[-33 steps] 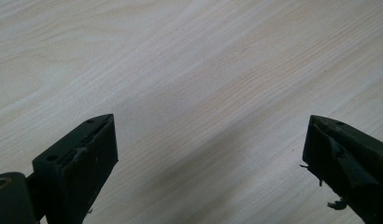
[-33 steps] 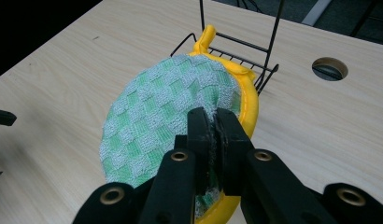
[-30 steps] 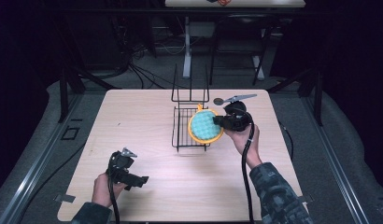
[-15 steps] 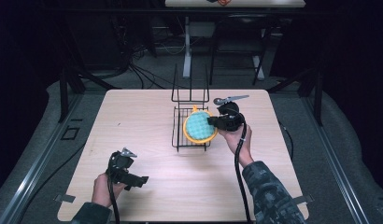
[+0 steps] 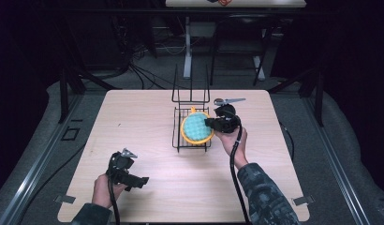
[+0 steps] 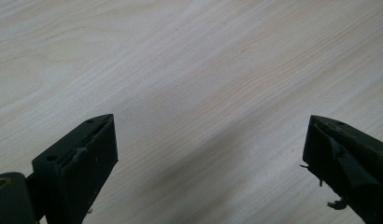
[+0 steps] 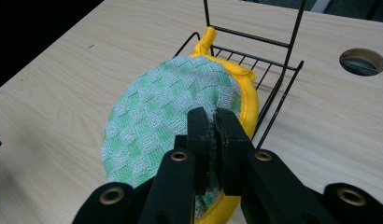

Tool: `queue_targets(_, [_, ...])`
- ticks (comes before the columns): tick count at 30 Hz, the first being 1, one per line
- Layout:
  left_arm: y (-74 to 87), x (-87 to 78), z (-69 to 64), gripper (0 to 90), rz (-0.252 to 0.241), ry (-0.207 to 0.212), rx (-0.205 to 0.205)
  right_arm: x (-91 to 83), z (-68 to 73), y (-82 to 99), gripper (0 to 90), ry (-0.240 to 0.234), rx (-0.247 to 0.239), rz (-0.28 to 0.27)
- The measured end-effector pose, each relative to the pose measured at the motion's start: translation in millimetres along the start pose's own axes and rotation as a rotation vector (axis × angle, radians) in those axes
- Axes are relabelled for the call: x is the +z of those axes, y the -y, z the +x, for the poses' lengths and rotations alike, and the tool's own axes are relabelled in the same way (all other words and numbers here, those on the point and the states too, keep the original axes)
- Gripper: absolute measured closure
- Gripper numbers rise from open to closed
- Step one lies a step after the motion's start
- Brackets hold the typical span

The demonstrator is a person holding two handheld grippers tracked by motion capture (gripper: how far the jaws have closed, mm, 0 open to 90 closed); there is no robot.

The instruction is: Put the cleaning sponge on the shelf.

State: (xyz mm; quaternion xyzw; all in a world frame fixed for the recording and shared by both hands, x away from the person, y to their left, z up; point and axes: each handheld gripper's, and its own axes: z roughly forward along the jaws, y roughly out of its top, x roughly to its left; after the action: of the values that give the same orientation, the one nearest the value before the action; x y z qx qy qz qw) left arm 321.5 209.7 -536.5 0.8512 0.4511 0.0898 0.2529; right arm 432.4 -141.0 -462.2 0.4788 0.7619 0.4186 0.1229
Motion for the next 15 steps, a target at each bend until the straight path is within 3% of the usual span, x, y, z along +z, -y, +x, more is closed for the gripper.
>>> queue_targets(15, [0.0, 0.2, -0.5, 3.1, 0.003, 0.002, 0.003, 22.6, 0.8, 10.4, 85.8, 0.021, 0.078, -0.018])
